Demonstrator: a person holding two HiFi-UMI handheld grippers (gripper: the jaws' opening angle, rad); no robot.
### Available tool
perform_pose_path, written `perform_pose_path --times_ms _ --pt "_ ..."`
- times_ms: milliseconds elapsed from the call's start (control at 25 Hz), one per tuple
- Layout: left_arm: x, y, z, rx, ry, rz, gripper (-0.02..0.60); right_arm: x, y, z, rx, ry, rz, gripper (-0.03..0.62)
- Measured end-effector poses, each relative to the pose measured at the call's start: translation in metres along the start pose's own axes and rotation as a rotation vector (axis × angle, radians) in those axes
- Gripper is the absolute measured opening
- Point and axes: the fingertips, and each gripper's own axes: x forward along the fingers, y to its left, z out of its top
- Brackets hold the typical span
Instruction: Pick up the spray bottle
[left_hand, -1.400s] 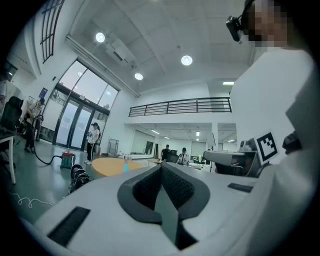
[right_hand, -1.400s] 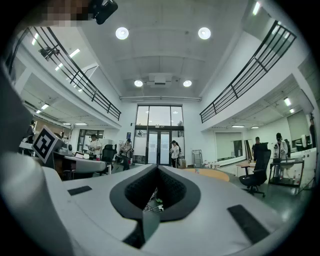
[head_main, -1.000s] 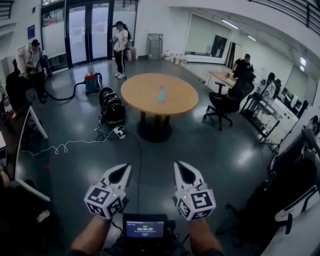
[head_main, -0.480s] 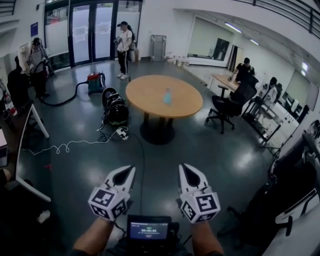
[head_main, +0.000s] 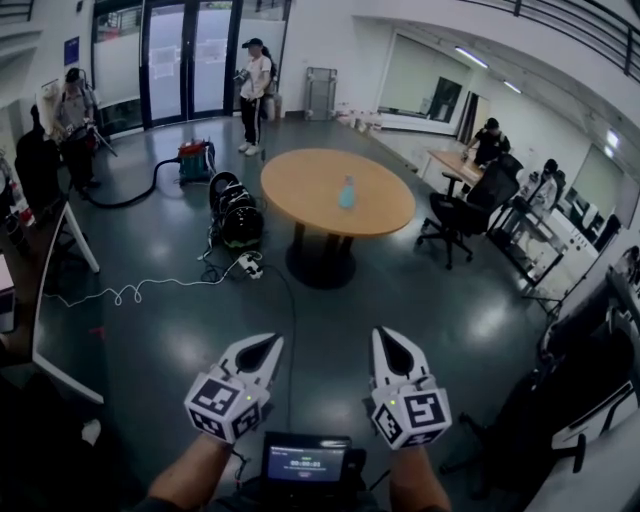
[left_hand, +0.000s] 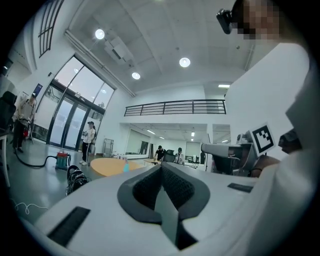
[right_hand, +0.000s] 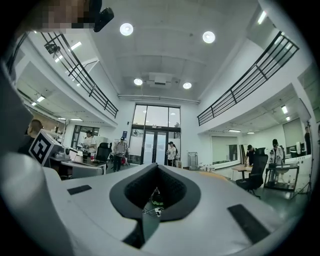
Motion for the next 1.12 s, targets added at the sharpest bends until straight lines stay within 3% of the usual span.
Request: perform_pose_path --times_ms 440,720,1120 --pt "0.054 0.034 0.005 0.007 0.010 0.058 -0.005 0.066 -0.023 -0.006 0.005 -0.040 0.091 0.003" --pt "0.107 0.044 0.012 0.021 -0.003 0.093 -0.005 0.104 -0.069 -0.005 0.002 -0.067 0.145 0.003" --pt "0.195 0.041 0.016 0.025 -0.001 0.119 -0.005 0.140 -0.156 -0.008 0.033 -0.070 0.155 0.003"
